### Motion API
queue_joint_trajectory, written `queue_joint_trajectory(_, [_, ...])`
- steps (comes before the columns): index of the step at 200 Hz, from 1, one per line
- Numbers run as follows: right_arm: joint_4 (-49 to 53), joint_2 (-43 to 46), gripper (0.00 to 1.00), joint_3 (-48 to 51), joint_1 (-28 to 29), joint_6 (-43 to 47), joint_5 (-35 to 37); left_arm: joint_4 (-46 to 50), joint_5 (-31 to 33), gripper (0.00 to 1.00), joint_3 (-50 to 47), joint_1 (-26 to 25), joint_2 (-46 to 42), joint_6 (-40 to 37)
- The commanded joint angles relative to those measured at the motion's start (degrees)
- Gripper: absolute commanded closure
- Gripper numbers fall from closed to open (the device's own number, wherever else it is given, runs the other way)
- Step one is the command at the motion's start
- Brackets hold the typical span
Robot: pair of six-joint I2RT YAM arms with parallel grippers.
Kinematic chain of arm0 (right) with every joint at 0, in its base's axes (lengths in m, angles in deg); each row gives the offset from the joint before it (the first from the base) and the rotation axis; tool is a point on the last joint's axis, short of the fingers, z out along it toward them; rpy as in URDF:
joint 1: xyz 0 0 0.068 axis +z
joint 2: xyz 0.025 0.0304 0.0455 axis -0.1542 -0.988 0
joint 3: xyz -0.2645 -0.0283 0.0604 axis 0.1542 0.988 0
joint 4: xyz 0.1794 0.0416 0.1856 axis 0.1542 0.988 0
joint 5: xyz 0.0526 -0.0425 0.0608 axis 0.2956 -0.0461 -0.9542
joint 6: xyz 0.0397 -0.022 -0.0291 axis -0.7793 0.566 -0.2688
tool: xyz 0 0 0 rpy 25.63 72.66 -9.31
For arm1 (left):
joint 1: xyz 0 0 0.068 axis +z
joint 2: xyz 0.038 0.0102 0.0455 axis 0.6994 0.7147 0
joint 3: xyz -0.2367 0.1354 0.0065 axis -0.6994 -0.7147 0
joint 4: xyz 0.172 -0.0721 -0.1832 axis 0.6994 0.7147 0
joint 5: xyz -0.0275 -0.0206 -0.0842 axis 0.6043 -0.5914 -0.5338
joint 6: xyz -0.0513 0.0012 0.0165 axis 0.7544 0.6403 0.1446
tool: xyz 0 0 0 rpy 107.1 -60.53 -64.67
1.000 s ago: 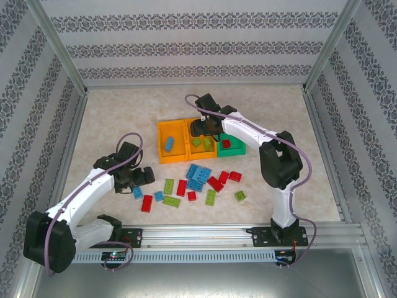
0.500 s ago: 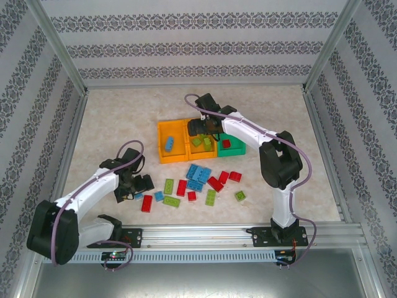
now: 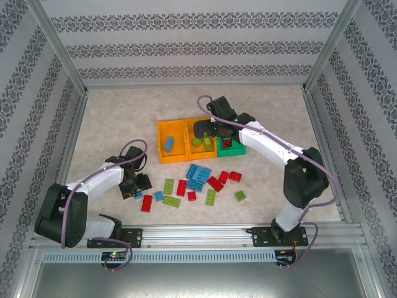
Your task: Sort the legos into containers by color
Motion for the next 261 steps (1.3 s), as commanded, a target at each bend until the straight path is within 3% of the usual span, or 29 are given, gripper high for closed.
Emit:
queue_joint_trajectory(1, [-0.33, 3.59, 0.04, 4.74, -1.17, -0.33, 3.38, -2.94, -1.43, 0.47, -0.26, 0.77, 1.52, -0.99])
queue_joint_trajectory(22, [0.86, 6.73, 0.06, 8.93, -1.48, 0.03, 4.64, -3.33, -1.32, 0.60, -0.32, 0.81, 1.35, -1.21])
queue_joint_trajectory(57, [1.10, 11.25, 0.15, 16.26, -1.67, -1.46, 5.21, -2.92, -1.12, 0.68, 1.64, 0.80, -1.11, -1.22])
queue_joint_trajectory(89, [0.35, 14.57, 0.18, 22.64, -1.92, -5.28, 6.57, -2.24, -0.03, 0.74, 9.14, 0.76, -4.37, -3.46])
queue_joint_trajectory(119, [-0.93, 17.99, 0.16, 27.90, -1.86, -4.58, 3.89, -3.94, -1.39, 0.74, 20.08, 0.82, -1.85, -8.61])
queue_joint_trajectory(179, [2.89, 25.48, 0.18, 37.16, -1.79, -12.73, 4.11, -2.56, -6.85, 0.76, 41.82, 0.83, 16.26, -17.97])
queue_joint_trajectory(261, [3.98, 27.62, 0.20, 41.12, -2.30, -18.81, 3.55, -1.91, -11.07, 0.67, 49.73, -0.58, 29.03, -19.44])
